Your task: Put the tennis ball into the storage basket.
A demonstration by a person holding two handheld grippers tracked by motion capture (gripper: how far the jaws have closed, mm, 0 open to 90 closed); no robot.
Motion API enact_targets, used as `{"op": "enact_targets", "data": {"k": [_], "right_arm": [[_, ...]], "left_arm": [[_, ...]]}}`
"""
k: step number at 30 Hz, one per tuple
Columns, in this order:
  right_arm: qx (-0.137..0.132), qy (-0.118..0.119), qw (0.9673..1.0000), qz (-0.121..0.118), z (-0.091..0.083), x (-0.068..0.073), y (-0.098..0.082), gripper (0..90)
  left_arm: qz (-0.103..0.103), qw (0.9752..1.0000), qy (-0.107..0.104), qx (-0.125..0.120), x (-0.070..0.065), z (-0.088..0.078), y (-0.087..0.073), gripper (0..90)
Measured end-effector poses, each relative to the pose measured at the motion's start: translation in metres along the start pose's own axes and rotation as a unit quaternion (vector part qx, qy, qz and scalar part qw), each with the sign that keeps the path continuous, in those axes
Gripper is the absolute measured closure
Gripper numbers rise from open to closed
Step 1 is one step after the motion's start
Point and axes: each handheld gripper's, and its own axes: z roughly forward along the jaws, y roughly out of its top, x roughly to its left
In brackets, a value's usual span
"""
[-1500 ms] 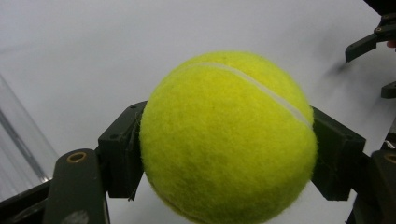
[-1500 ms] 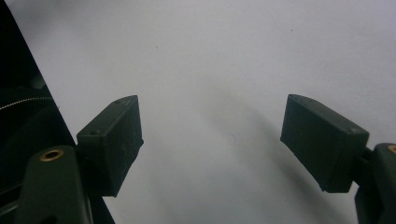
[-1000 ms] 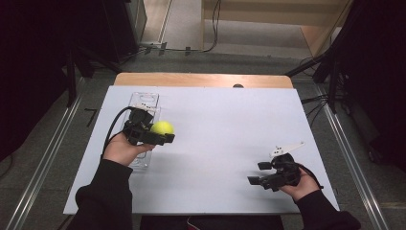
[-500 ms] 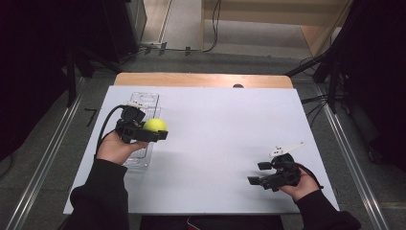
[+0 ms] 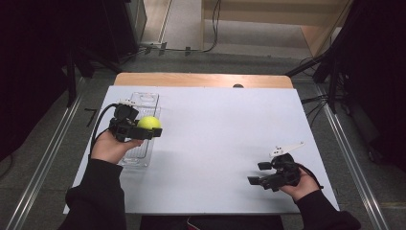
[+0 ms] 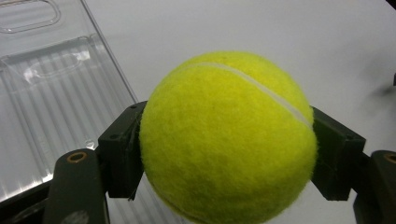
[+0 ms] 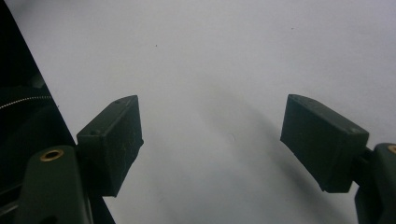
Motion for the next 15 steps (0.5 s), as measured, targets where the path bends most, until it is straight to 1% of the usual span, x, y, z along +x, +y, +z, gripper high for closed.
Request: {"op": "enact_targets", "data": {"k": [1, 4, 15], "right_arm": [[0.0, 0.0, 1.0, 0.0, 0.0, 0.0, 0.0, 18.6], [0.0, 0.0, 1.0, 0.0, 0.0, 0.0, 0.0, 18.6], [0.001, 0.001, 1.0, 0.0, 0.0, 0.0, 0.0, 18.6]], "left_arm": [[0.001, 1.0, 0.002, 0.0, 0.001, -0.001, 0.0, 26.4], [-0.003, 1.0, 0.008, -0.002, 0.003, -0.003, 0.0, 26.4], [-0.02, 0.9995, 0.021, -0.009, 0.013, -0.01, -0.003, 26.4]]}}
